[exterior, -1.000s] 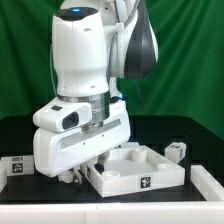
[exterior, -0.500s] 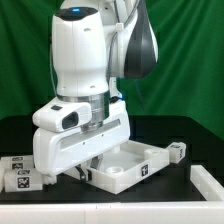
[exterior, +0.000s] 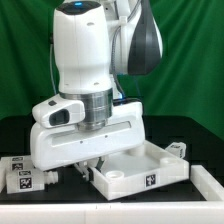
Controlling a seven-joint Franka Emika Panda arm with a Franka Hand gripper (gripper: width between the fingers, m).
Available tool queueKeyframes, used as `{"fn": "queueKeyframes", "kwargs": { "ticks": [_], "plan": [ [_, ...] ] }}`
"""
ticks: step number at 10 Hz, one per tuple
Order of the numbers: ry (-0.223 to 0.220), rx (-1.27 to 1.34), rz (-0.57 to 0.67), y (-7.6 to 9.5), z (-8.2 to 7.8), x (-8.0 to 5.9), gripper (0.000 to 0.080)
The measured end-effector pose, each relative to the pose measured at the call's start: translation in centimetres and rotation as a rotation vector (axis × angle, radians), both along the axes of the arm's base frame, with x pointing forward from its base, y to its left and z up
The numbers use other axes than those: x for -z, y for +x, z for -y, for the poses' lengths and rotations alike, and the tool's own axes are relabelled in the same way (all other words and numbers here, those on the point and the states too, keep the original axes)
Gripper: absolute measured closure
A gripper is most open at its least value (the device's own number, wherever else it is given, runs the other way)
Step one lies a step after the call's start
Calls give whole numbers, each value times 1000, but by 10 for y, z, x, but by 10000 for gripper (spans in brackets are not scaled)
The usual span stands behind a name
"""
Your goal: Assemble one leg
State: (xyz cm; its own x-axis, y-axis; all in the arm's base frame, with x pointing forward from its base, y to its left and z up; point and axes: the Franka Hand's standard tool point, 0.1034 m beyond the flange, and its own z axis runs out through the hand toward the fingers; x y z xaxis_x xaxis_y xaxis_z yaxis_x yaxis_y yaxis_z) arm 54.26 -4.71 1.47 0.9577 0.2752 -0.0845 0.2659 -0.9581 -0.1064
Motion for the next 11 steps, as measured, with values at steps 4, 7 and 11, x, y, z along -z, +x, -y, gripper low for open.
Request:
{"fn": "queueKeyframes", "kwargs": {
  "ticks": [4,7,11],
  "plan": [
    [18,31,-17,0,3,-1,743],
    [-14,271,-17,22,-18,-5,743],
    [4,333,47,45,-16,7,743]
  ]
}}
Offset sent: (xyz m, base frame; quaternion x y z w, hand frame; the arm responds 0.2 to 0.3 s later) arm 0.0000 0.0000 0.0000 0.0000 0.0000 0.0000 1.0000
